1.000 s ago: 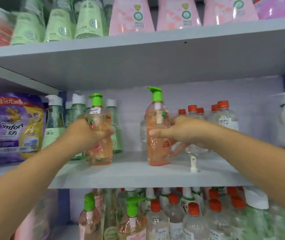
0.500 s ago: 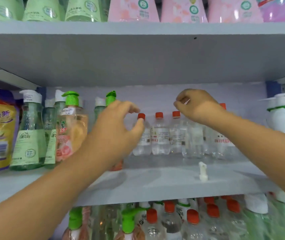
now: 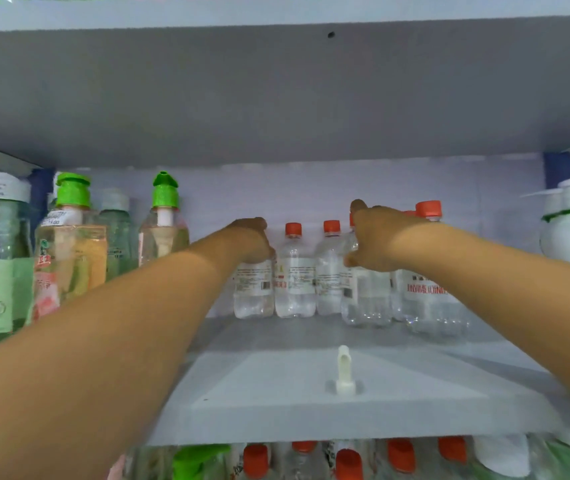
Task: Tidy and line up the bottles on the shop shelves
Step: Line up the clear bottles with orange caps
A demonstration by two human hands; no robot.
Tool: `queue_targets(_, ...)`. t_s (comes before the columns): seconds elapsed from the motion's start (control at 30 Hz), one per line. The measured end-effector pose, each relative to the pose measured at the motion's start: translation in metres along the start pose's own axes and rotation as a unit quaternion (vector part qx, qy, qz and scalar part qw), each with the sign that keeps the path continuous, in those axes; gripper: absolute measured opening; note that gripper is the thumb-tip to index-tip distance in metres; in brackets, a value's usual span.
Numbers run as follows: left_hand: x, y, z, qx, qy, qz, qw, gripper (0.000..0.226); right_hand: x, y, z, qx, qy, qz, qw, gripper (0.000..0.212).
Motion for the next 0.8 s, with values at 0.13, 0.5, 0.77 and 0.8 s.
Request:
queue_targets(0.13, -0.004, -0.005, 0.008, 0.042, 0.025, -0.022, 0.999, 0.072, -0.003, 0.015, 0.003, 0.125, -0.022, -0.014, 0.992, 0.060)
queue_targets(0.5, -0.007, -0.007, 0.033, 0.156, 0.045, -0.054, 0.985, 0.074, -0.093, 0.006, 0.075, -0.016, 0.082, 0.095, 0.992, 0.043)
queue_targets(0.77, -0.015, -0.009, 0.044, 0.296, 0.073, -0.030, 0.952, 0.039, -0.106, -0.015, 0.066, -0.105, 0.093, 0.043, 0.989, 0.033)
queue_targets(0.8, -0.016, -0.009, 0.045, 0.293, 0.068, -0.026, 0.953, 0.036, -0.107, -0.015, 0.066, -0.120, 0.099, 0.046, 0.987, 0.028)
Point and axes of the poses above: each hand's wrist, its own x-axis away from the middle knuckle, its own y-axis out of the back of the hand, z = x × y, the point moved 2 cm from there along -x, towards the middle knuckle, and after that the axes turned 4 degrees about -y, right-handed, at the moved point
